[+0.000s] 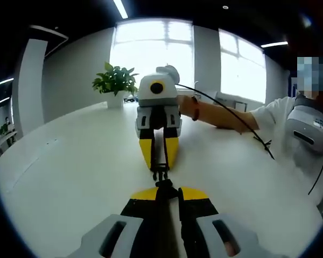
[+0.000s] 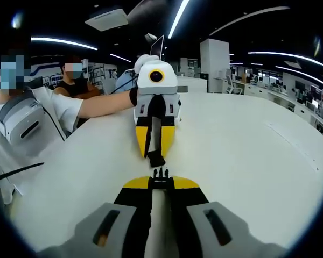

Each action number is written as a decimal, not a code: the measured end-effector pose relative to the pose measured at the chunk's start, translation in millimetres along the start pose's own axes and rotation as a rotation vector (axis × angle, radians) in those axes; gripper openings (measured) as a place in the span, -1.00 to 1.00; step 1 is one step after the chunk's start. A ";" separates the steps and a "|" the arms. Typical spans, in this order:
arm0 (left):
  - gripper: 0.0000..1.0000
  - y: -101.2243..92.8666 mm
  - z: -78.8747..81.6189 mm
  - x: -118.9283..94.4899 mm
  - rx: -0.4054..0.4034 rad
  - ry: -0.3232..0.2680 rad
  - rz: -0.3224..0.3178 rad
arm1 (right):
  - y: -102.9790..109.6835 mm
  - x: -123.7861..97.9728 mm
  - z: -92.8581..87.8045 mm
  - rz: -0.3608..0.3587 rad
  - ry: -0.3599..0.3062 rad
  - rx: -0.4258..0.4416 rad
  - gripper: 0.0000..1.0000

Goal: Snap the two parts of the plastic buckle together until the buckle closes and remains connected.

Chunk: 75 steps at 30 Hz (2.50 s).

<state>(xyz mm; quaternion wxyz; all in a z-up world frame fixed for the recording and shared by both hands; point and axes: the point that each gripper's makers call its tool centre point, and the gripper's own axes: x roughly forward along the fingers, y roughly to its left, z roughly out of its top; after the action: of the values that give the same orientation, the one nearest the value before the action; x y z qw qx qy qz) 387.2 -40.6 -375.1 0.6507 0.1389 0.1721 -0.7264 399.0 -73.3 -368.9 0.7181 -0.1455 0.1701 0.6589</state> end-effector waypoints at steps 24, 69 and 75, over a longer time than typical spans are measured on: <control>-0.73 -0.6 -1.2 0.7 0.010 0.004 0.000 | 10.2 6.2 1.5 0.040 0.005 -0.036 -0.76; -0.76 2.7 -6.1 -8.1 -0.005 0.017 0.030 | 11.5 12.5 6.6 0.037 -0.001 -0.072 -0.76; -0.76 5.7 -5.3 -7.8 -0.010 0.016 0.052 | 8.0 12.7 5.4 0.020 0.004 -0.074 -0.76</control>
<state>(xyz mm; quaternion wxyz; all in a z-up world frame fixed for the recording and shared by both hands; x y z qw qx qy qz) 393.6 -31.8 -377.0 0.6686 0.1458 0.1773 -0.7073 392.3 -58.9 -369.4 0.7052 -0.1718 0.1484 0.6717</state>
